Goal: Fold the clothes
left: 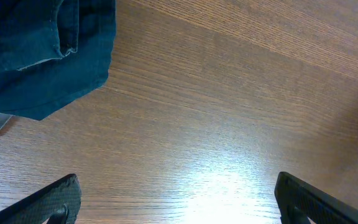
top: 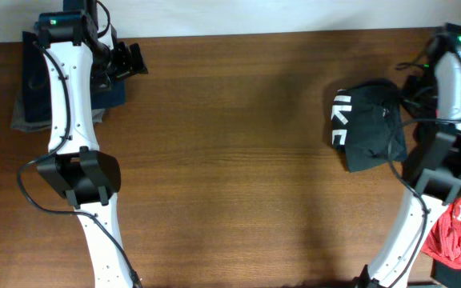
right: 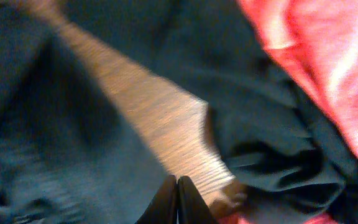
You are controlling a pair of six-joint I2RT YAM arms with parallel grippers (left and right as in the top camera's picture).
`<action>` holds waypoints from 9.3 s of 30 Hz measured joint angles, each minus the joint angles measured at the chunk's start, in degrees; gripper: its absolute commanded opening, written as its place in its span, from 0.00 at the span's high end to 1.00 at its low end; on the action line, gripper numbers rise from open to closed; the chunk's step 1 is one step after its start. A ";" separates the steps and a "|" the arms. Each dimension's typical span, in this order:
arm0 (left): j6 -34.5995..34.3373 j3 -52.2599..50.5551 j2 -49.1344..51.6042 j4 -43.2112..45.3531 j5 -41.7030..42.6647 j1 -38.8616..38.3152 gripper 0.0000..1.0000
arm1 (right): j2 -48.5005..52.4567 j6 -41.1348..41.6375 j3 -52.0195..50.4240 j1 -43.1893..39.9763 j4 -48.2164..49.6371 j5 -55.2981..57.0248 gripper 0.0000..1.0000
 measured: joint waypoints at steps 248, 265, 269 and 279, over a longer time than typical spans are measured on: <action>15.72 0.00 4.20 3.98 7.02 -8.46 0.01 | 5.66 2.91 -1.75 38.36 17.22 -26.49 0.96; 15.72 0.00 4.20 3.04 7.02 -8.46 0.01 | 5.53 2.95 -5.75 39.89 8.79 -27.19 0.96; 15.72 0.00 4.20 2.91 7.02 -8.46 0.01 | 5.53 2.93 -6.14 40.79 3.28 -27.76 0.96; 15.72 0.00 4.20 2.89 7.02 -8.46 0.01 | 5.25 5.84 -7.69 41.70 -7.17 -27.78 0.96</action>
